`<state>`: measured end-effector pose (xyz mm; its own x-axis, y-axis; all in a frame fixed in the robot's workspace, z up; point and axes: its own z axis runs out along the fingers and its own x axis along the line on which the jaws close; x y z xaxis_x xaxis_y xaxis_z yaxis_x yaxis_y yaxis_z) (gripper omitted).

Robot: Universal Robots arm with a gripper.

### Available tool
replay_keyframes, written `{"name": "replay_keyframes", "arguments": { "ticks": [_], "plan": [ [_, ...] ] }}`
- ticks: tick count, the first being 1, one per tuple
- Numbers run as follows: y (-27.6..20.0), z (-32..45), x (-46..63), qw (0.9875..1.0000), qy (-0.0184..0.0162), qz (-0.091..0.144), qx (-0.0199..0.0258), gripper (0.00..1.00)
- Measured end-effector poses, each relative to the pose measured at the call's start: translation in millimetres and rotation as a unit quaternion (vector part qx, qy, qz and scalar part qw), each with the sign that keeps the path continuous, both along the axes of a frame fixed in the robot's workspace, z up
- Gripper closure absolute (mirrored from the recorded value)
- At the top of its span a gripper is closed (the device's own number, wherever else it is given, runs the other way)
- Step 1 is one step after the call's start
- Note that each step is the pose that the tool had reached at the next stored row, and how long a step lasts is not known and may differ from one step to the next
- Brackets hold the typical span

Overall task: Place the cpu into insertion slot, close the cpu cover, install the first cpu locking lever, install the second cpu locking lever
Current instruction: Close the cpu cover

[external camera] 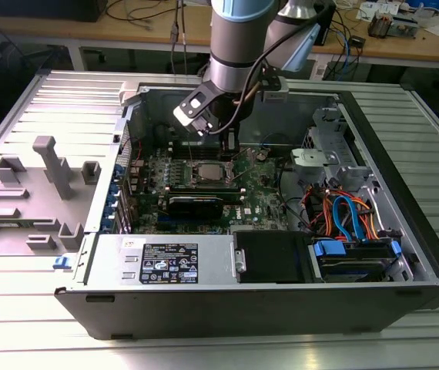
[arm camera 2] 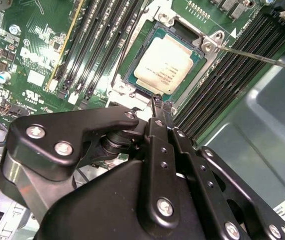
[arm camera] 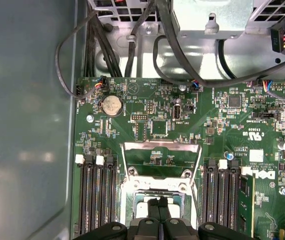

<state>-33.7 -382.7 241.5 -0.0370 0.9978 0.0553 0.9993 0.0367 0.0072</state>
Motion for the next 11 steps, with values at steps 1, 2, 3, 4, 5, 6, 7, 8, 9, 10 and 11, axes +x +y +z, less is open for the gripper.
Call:
{"name": "replay_keyframes", "arguments": {
  "ticks": [1, 2, 3, 4, 5, 6, 7, 8, 9, 10, 11],
  "plan": [
    [0.0, 0.0, 0.8, 1.0000, 0.0000, 0.000, 0.0000, 0.89],
    [0.0, 0.0, 1.3, 1.0000, 0.0000, 0.000, -0.0002, 0.89],
    [0.0, 0.4, 1.3, 1.0000, 0.0001, 0.000, -0.0004, 0.89],
    [0.1, 0.9, 1.3, 1.0000, 0.0000, 0.000, -0.0004, 0.89],
    [0.0, 1.9, 1.3, 1.0000, 0.0000, 0.000, -0.0003, 0.89],
    [0.0, 2.9, 1.3, 1.0000, 0.0000, 0.000, -0.0003, 0.89],
    [0.0, 4.0, 1.3, 1.0000, 0.0000, 0.000, -0.0003, 0.89],
    [0.0, 4.2, 1.4, 1.0000, 0.0000, 0.000, -0.0002, 0.89],
    [0.0, 4.2, 2.5, 1.0000, 0.0000, 0.000, -0.0002, 0.89],
    [0.0, 4.2, 4.1, 1.0000, 0.0000, 0.000, -0.0002, 0.89],
    [0.0, 4.3, 7.0, 1.0000, 0.0000, 0.000, -0.0003, 0.89]
  ]
}}
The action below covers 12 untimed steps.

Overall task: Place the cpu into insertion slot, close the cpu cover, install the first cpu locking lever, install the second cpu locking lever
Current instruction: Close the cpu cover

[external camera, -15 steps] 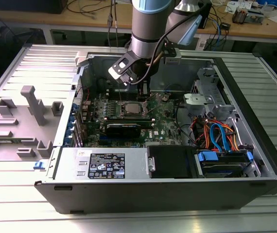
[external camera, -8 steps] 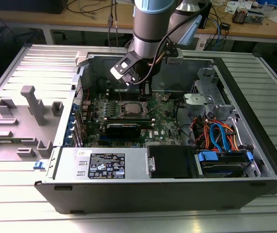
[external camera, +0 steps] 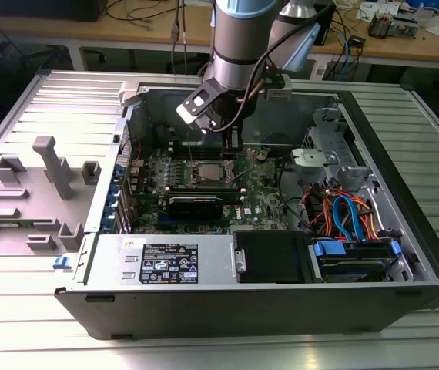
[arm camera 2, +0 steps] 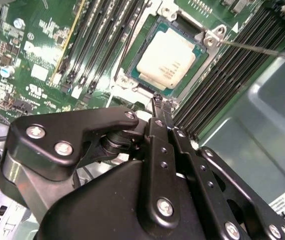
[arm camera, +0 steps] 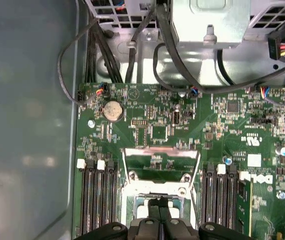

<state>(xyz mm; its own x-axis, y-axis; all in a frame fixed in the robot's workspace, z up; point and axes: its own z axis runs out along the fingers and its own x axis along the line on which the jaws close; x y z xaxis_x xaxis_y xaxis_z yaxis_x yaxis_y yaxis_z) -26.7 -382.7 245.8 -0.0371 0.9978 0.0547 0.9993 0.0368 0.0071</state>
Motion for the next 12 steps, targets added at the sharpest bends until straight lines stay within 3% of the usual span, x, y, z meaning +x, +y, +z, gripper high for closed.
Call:
{"name": "replay_keyframes", "arguments": {
  "ticks": [12],
  "plan": [
    [0.0, 10.1, 9.9, 1.0000, 0.0005, 0.000, -0.0003, 0.89]
  ]
}}
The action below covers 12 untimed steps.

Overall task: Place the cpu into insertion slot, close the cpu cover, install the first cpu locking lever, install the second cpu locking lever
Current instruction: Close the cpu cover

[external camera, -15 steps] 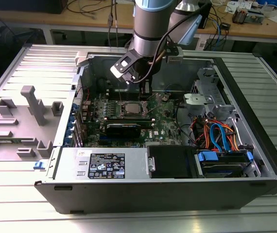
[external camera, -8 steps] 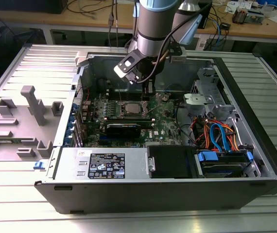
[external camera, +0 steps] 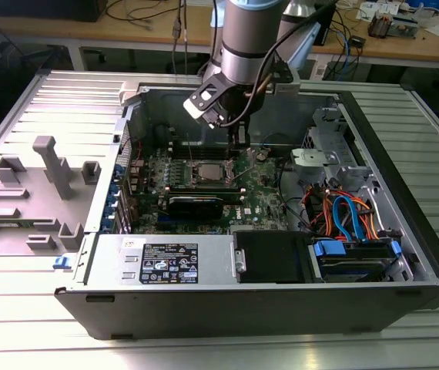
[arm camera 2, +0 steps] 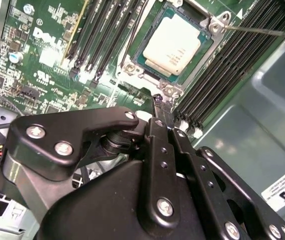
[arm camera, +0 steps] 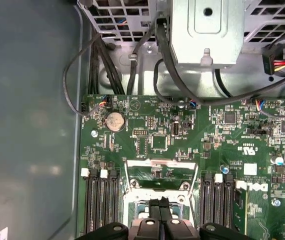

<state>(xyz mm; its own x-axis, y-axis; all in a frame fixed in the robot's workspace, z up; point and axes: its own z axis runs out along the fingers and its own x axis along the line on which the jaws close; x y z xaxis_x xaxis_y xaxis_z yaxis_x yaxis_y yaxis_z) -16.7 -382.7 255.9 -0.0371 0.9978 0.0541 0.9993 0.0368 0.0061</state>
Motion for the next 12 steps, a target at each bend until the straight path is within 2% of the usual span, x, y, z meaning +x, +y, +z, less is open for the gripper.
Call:
{"name": "replay_keyframes", "arguments": {
  "ticks": [4, 7, 12],
  "plan": [
    [0.0, 2.5, 5.2, 1.0000, 0.0008, 0.000, -0.0007, 0.89],
    [0.0, 9.0, 9.2, 1.0000, 0.0017, 0.000, -0.0011, 0.89],
    [0.3, 9.3, 32.2, 1.0000, 0.0030, 0.000, -0.0014, 0.89]
  ]
}}
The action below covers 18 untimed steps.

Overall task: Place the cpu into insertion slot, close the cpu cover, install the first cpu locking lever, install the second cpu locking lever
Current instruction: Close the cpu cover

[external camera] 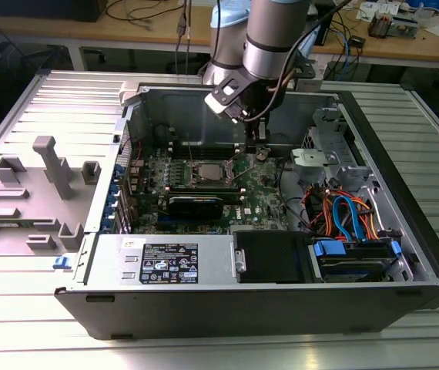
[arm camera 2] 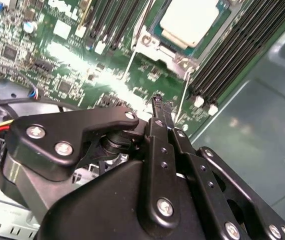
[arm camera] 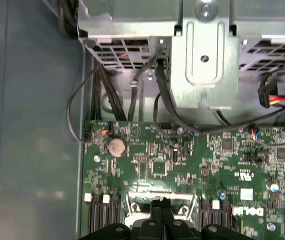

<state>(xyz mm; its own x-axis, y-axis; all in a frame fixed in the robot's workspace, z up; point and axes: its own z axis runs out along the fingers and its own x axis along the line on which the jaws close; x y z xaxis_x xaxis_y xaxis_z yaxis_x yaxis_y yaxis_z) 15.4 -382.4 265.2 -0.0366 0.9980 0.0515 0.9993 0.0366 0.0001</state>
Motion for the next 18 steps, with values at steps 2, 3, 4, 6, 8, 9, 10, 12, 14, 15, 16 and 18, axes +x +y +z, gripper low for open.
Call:
{"name": "replay_keyframes", "arguments": {
  "ticks": [2, 3, 4, 6, 8, 9, 10, 12, 14, 15, 16, 18],
  "plan": [
    [0.2, 0.0, 5.3, 1.0000, 0.0000, 0.000, -0.0001, 0.89],
    [0.2, 0.0, 8.1, 1.0000, 0.0000, 0.000, -0.0001, 0.89],
    [0.2, 0.0, 10.0, 1.0000, 0.0000, 0.000, -0.0002, 0.89],
    [0.2, 0.0, 14.3, 1.0000, 0.0001, 0.000, -0.0002, 0.89],
    [0.2, 0.0, 18.5, 1.0000, 0.0001, 0.000, -0.0001, 0.89],
    [0.2, -0.1, 20.5, 1.0000, 0.0001, 0.000, -0.0001, 0.89],
    [0.2, -0.2, 21.9, 1.0000, 0.0001, 0.000, -0.0001, 0.89],
    [0.2, -0.5, 24.4, 1.0000, 0.0001, 0.000, -0.0002, 0.89],
    [0.2, -1.2, 25.1, 1.0000, 0.0001, 0.000, -0.0002, 0.89],
    [0.2, -1.7, 25.2, 1.0000, 0.0001, 0.000, -0.0002, 0.89],
    [0.2, -2.3, 25.5, 1.0000, 0.0003, 0.000, -0.0002, 0.89],
    [0.2, -6.9, 25.5, 1.0000, 0.0006, 0.000, -0.0002, 0.89]
  ]
}}
